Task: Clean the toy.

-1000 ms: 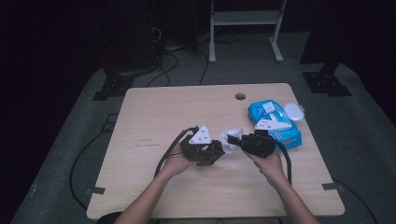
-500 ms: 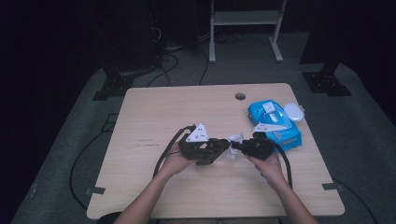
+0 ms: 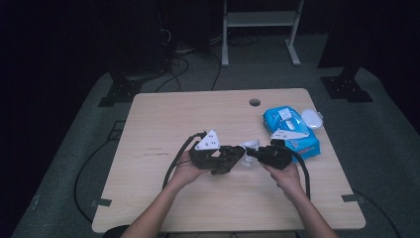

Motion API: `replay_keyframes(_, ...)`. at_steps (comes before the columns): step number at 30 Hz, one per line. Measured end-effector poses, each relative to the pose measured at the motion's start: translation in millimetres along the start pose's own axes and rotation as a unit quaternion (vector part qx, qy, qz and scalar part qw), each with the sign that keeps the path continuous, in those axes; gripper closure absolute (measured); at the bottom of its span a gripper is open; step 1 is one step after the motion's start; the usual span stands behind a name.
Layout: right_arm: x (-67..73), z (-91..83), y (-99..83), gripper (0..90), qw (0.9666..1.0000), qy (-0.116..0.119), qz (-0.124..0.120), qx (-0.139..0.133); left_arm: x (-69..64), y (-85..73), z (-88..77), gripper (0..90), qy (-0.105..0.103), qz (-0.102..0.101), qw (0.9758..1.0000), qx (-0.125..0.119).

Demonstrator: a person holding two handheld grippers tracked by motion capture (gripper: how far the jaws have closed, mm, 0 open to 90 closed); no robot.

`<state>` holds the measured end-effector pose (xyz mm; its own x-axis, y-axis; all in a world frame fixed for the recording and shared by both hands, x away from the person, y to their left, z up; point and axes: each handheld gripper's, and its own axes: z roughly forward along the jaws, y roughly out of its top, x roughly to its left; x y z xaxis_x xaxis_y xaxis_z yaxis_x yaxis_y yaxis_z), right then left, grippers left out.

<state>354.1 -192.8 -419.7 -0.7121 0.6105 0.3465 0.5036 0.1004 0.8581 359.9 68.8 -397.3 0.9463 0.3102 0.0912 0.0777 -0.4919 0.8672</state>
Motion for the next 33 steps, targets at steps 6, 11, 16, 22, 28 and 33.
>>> replay_keyframes(6,1.1,-0.8,1.3,81.8,1.0000,0.000,0.000,-0.003,-0.1,-0.6,0.7,64.2,-0.002,0.000,1.0000,0.000)
replay_keyframes(11,1.6,-1.4,1.7,81.8,1.0000,0.001,0.002,-0.004,0.5,-2.7,2.7,64.1,-0.005,0.000,1.0000,0.003)
replay_keyframes(16,2.4,-1.8,2.2,81.8,1.0000,0.003,-0.001,-0.005,0.2,-3.1,3.0,64.1,-0.005,0.002,1.0000,0.006)
replay_keyframes(22,3.5,-2.0,2.8,81.8,1.0000,0.004,0.002,-0.008,1.0,-3.8,2.9,63.9,-0.007,-0.003,1.0000,0.000)
replay_keyframes(28,5.0,-1.6,4.2,81.8,0.9999,0.006,-0.001,-0.011,1.0,-3.6,2.2,63.6,-0.005,-0.003,1.0000,0.000)
replay_keyframes(33,5.0,-1.6,4.1,81.8,0.9999,0.007,0.000,-0.011,2.0,-3.1,1.6,63.5,-0.007,-0.004,1.0000,0.001)
